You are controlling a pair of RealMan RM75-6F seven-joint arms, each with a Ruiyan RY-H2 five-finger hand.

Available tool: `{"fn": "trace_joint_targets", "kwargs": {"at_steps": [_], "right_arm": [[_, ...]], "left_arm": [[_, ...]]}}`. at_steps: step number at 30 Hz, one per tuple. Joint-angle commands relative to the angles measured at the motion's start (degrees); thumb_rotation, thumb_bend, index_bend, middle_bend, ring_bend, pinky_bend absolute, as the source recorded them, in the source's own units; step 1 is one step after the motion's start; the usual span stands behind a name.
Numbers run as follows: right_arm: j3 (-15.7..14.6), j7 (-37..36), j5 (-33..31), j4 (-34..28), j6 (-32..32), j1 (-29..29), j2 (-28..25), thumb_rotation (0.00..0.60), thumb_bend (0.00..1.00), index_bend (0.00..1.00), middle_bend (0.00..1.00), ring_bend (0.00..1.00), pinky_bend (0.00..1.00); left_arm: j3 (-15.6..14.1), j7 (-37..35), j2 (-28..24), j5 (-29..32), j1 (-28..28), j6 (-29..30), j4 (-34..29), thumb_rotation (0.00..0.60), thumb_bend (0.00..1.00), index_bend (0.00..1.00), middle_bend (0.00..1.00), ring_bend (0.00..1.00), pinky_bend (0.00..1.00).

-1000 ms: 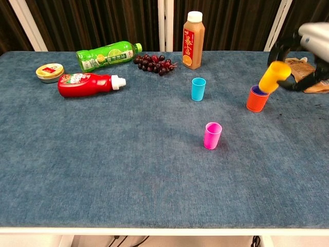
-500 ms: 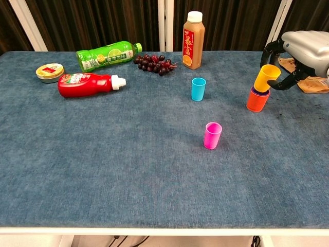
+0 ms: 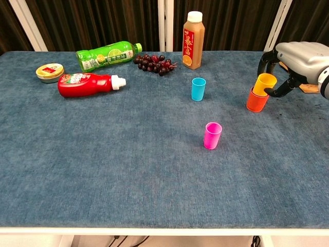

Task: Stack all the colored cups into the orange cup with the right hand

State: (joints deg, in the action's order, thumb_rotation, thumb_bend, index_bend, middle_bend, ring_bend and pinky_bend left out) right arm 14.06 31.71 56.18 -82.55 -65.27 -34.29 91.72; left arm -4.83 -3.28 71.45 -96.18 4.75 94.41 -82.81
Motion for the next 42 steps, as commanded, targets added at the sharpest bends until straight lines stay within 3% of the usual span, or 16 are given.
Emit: {"fn": "trace_joint_targets", "kwargs": {"at_steps": [1, 3, 8, 16, 21, 28, 37, 42], "right_arm": [[0.53, -2.42, 1.15, -0.58, -0.43, 0.18, -0.67, 0.600, 0.24, 0.07, 0.19, 0.00, 0.00], [0.93, -3.32, 1.43, -1.37, -0.46, 0.17, -1.30, 0.600, 0.23, 0.01, 0.17, 0.00, 0.00], [2.09, -2.01, 0.94, -4.63, 0.30, -1.37, -2.50, 0.600, 0.23, 0.00, 0.18, 0.00, 0.00], [3.59, 12.22, -6.86, -8.43, 1.94, -8.99, 0.85, 0.600, 0.23, 0.02, 0.20, 0.00, 0.00], [5.53, 16.57, -12.57, -4.54, 1.15, -13.24, 5.77, 0.600, 0.23, 0.05, 0.20, 0.00, 0.00], [6.39, 19.71, -18.91, 5.83, 2.68, -18.00, 12.33, 0.600, 0.23, 0.07, 0.20, 0.00, 0.00], [7.33, 18.54, -22.05, 15.42, 6.15, -21.48, 18.20, 0.600, 0.23, 0.10, 0.20, 0.00, 0.00], [7.31, 17.25, -21.14, 19.15, 5.60, -22.46, 20.87, 0.600, 0.25, 0.19, 0.26, 0.00, 0.00]], "left_arm": [[0.03, 0.05, 0.00, 0.01, -0.08, -0.11, 0.00, 0.600, 0.06, 0.01, 0.00, 0.00, 0.00], [0.02, 0.04, 0.01, 0.08, -0.15, -0.31, 0.09, 0.600, 0.06, 0.01, 0.00, 0.00, 0.00], [0.11, -0.57, 0.59, 0.30, -0.31, -0.64, 0.78, 0.600, 0.06, 0.01, 0.00, 0.00, 0.00], [0.05, -1.57, 0.63, 0.33, -0.25, -0.47, 1.56, 0.600, 0.06, 0.01, 0.00, 0.00, 0.00], [-0.31, -2.58, 0.57, 0.19, 0.09, -0.09, 1.66, 0.600, 0.06, 0.01, 0.00, 0.00, 0.00], [-0.41, -4.75, 0.75, 0.23, 0.55, 0.68, 2.70, 0.600, 0.06, 0.01, 0.00, 0.00, 0.00], [-0.13, -6.58, 0.36, 0.68, 0.62, 0.91, 3.57, 0.600, 0.06, 0.01, 0.00, 0.00, 0.00], [0.06, -6.85, 0.16, 0.80, 0.45, 0.79, 3.68, 0.600, 0.06, 0.01, 0.00, 0.00, 0.00]]}}
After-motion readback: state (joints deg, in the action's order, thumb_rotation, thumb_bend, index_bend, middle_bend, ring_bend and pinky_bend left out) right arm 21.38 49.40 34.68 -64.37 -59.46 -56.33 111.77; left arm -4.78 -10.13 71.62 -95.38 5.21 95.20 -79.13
